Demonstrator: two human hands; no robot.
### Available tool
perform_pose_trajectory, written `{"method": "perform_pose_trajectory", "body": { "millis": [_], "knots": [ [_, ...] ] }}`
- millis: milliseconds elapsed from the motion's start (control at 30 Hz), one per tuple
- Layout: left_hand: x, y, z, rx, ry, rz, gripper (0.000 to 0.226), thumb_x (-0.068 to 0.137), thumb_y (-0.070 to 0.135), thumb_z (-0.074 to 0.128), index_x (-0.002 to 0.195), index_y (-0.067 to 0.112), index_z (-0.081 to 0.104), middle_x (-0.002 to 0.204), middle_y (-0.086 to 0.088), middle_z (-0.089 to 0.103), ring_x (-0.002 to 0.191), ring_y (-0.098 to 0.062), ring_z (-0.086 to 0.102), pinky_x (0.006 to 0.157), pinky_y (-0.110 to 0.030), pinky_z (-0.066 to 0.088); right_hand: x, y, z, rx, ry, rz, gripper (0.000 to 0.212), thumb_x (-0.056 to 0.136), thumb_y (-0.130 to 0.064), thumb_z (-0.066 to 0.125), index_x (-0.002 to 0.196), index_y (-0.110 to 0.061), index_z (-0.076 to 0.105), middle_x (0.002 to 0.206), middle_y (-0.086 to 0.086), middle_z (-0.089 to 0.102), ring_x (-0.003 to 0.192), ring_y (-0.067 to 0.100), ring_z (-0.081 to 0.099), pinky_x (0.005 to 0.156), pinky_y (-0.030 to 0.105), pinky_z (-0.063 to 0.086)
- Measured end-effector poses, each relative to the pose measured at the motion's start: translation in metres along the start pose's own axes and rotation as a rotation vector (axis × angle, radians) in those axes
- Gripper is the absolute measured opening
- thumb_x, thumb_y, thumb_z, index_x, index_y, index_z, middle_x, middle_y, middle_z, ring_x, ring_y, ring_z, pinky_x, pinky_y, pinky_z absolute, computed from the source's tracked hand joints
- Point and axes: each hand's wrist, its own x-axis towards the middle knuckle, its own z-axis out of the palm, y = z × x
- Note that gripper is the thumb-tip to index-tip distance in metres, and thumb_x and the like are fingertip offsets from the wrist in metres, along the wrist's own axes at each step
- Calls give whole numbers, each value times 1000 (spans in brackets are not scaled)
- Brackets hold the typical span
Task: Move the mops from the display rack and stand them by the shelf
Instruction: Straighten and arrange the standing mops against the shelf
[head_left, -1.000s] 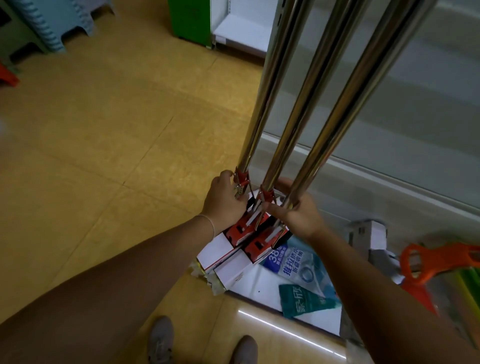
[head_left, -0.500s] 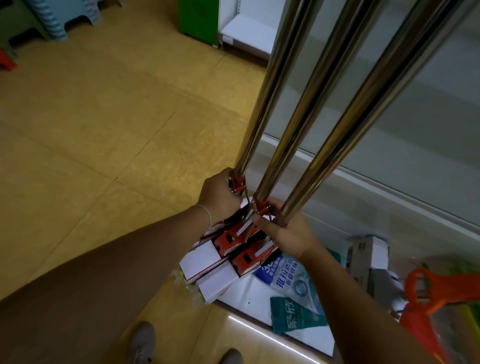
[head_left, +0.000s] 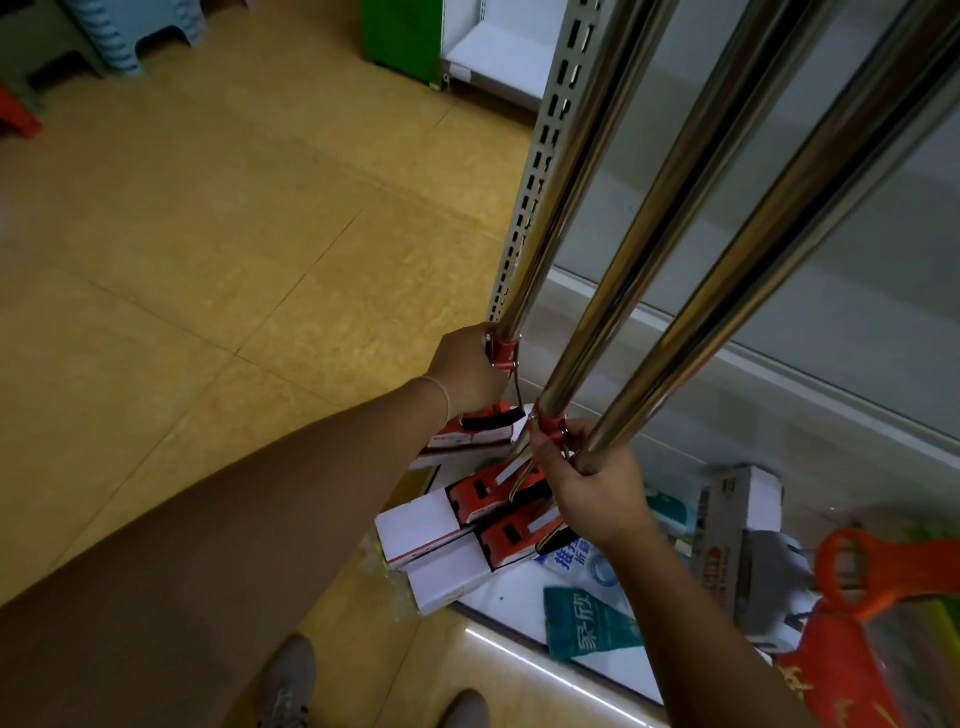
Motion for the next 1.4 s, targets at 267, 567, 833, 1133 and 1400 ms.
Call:
{"method": "perform_pose_trajectory", "body": {
  "millis": [267, 567, 833, 1133, 1400],
  "knots": [
    [19, 20, 17, -46, -95, -30, 13, 84, 7, 60, 94, 6, 69, 94, -14, 69, 88, -26, 62, 84, -35, 50, -21, 11, -2, -18, 108, 78, 37, 88, -55, 62, 82, -19, 66, 61, 4, 65, 53, 14, 63, 55, 38, 57],
    [45, 43, 7, -46, -228, -69, 16, 87, -2, 55, 73, 4, 57, 90, -3, 59, 90, -18, 54, 91, -53, 49, -26, 14, 11, 17, 178, 109, 35, 85, -58, 63, 83, -23, 65, 59, -5, 55, 62, 21, 62, 64, 32, 53],
    [55, 38, 13, 82, -168, -29, 26, 90, 15, 59, 66, 18, 49, 82, -17, 63, 84, -33, 60, 73, -31, 45, -20, 8, 18, 27, 198, 135, 41, 82, -67, 58, 89, -27, 66, 65, -5, 63, 68, 14, 65, 67, 29, 53],
    [9, -7, 19, 9, 51, -150, 50, 90, 15, 59, 136, 4, 43, 131, -17, 53, 118, -32, 53, 89, -33, 46, -9, 6, 17, -1, 212, 131, 38, 84, -60, 61, 78, -23, 63, 55, -4, 57, 61, 21, 63, 61, 31, 50],
    [-66, 23, 20, -654, -183, 154, 12, 81, 23, 59, 88, 17, 67, 88, -17, 64, 88, -31, 61, 85, -44, 50, -15, -10, 21, -13, 167, 109, 28, 84, -45, 64, 77, -17, 61, 59, 4, 62, 60, 21, 63, 64, 40, 56]
  ]
}}
